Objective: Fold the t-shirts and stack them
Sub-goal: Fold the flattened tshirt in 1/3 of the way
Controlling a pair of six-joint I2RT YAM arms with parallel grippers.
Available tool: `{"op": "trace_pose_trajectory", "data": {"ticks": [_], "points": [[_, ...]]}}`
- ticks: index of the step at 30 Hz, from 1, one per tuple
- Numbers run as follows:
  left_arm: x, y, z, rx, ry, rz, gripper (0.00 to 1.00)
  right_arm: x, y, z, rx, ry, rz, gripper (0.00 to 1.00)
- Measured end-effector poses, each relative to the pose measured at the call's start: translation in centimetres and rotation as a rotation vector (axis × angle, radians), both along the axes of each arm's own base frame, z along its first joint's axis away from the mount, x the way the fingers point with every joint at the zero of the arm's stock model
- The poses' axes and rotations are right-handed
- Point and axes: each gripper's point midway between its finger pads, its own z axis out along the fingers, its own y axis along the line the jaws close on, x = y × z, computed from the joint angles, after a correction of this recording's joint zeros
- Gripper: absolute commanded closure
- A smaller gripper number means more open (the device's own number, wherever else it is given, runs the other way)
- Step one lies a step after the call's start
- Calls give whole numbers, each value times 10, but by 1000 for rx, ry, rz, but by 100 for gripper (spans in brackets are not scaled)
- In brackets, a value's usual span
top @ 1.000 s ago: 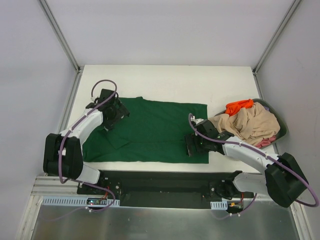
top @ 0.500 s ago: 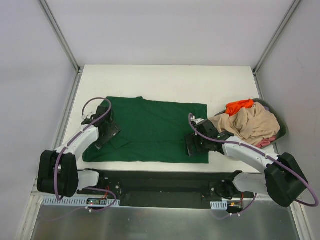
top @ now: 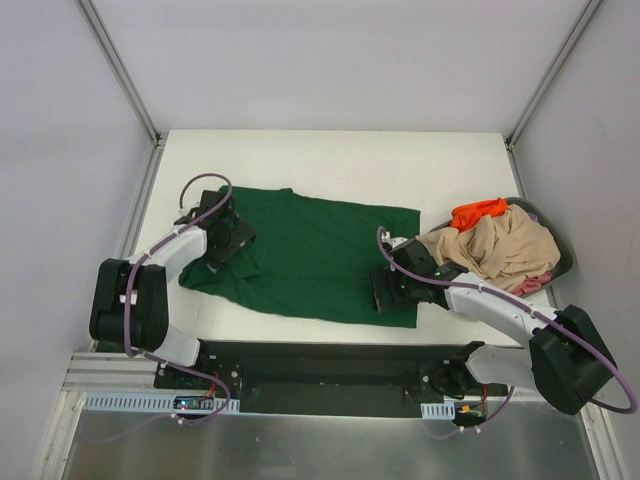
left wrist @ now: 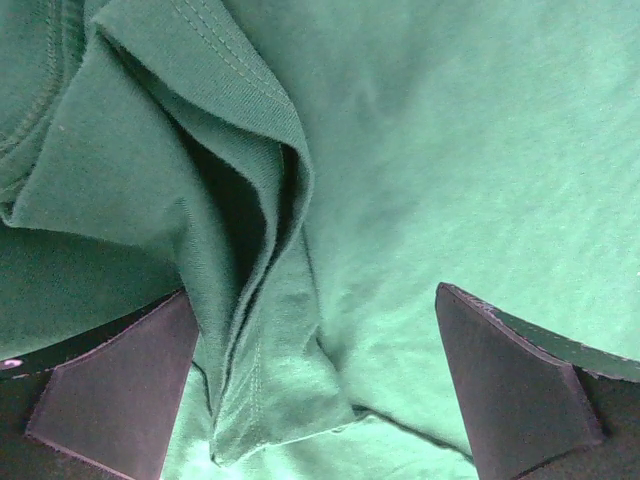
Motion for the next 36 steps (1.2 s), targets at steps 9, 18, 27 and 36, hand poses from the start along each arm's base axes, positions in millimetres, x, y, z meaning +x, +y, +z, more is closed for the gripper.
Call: {"op": "trace_pose_trajectory", "data": {"ticks": [9,18,27,36], "points": [[39,-12,4,-30,-12,-18,1,4,-6,1,-22,-21,-20,4],[3,14,-13,96,117,26,1,4,-7,1,-26,-21,-22,4],[-66,40,-15,186,202,59,1,3,-7,1,-28,-18,-22,4],[-48,36,18,161,83,55,1,3,-7,1,-27,-18,-22,4]]}}
